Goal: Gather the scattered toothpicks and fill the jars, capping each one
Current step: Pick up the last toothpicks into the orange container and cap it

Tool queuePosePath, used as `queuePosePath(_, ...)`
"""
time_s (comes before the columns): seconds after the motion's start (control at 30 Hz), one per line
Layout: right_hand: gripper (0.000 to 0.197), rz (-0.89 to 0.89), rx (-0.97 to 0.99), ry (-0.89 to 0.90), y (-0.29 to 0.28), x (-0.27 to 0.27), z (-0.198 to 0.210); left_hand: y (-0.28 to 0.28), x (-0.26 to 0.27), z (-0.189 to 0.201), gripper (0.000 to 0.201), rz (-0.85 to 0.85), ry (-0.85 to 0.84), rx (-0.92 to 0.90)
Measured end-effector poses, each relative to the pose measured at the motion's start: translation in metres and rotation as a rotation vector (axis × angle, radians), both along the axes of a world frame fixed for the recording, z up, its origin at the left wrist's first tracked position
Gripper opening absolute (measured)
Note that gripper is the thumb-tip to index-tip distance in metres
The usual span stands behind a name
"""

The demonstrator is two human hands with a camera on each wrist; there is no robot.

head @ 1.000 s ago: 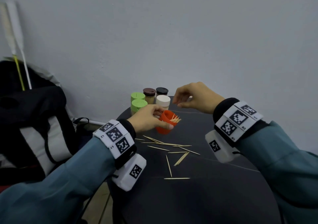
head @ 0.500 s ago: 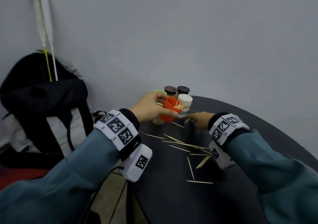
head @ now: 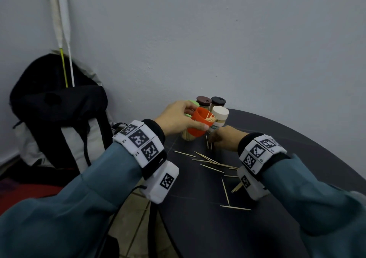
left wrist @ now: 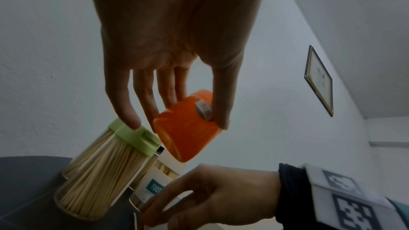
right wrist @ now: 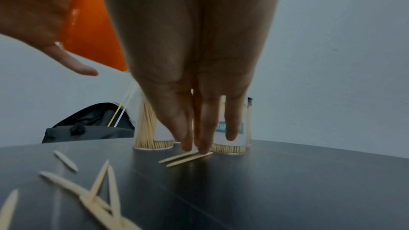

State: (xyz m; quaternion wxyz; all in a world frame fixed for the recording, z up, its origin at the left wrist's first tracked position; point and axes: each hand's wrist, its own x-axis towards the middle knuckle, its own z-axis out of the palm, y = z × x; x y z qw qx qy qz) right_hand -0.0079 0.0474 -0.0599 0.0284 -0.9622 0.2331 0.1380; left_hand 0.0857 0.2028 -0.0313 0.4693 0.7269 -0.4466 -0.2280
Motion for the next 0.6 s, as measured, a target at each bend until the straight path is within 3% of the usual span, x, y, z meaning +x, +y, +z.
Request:
queuePosePath(0.1, 0.034, -0.009, 0.009, -0.064, 0.002, 0.004, -0.001, 0.001, 0.000, 0.000, 0.062, 0.008, 0.004, 0.000)
queuePosePath(0.23, 0.043, 0.035, 0.017, 0.000, 0.003, 0.011, -0.007, 0.003, 0.001, 0.000, 0.062, 0.017, -0.002, 0.009)
queuePosePath(0.43, 0.033, 0.103, 0.024, -0.011, 0.008, 0.008, -0.004, 0.005, 0.004, -0.002, 0.061, 0.017, -0.002, 0.005)
queuePosePath(0.6, 0.029, 0.196, 0.166, -0.082, 0.009, -0.008, -0.002, 0.004, 0.003, -0.001, 0.063, 0.026, -0.010, 0.013)
